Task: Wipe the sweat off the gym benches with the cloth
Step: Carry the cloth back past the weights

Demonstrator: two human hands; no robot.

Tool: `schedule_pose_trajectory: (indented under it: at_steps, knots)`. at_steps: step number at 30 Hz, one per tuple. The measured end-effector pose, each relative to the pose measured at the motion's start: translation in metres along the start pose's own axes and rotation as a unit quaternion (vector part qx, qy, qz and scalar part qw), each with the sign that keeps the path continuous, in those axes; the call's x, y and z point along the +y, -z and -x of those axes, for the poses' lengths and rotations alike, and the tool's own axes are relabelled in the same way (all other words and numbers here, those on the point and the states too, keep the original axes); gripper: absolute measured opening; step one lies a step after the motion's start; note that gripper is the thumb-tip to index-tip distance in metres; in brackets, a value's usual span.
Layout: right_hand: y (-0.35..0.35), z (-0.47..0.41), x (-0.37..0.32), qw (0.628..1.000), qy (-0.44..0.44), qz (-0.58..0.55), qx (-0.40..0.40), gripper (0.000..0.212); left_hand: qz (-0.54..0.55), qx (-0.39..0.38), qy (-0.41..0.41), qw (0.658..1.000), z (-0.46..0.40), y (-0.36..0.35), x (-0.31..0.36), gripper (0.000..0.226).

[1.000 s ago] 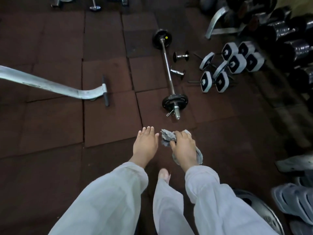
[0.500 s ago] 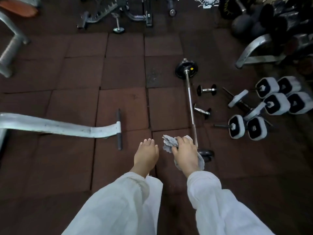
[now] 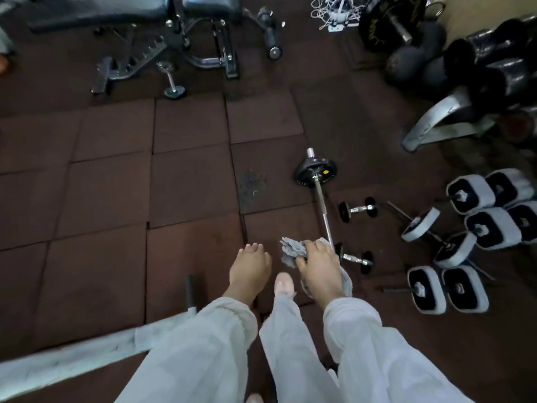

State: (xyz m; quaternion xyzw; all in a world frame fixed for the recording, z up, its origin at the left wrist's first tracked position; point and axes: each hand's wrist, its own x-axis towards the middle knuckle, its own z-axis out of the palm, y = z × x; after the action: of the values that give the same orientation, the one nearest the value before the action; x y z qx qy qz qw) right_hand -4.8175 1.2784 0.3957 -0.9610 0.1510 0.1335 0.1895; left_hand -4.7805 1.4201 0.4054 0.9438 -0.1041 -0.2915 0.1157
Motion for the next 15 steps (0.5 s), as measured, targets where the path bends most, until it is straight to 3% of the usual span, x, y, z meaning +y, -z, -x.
schedule_pose_trajectory:
  at_steps: [9,15]
  knots:
    - [0.098,-0.255,-0.027,1.0,0.001,0.01,0.005,0.036,0.028,0.027,-0.018,0.999,-0.228,0.156,0.054,0.039]
    - [0.142,-0.412,-0.057,1.0,-0.012,-0.005,0.019,0.036,0.007,0.039,0.0,0.999,-0.36,0.245,0.052,0.04]
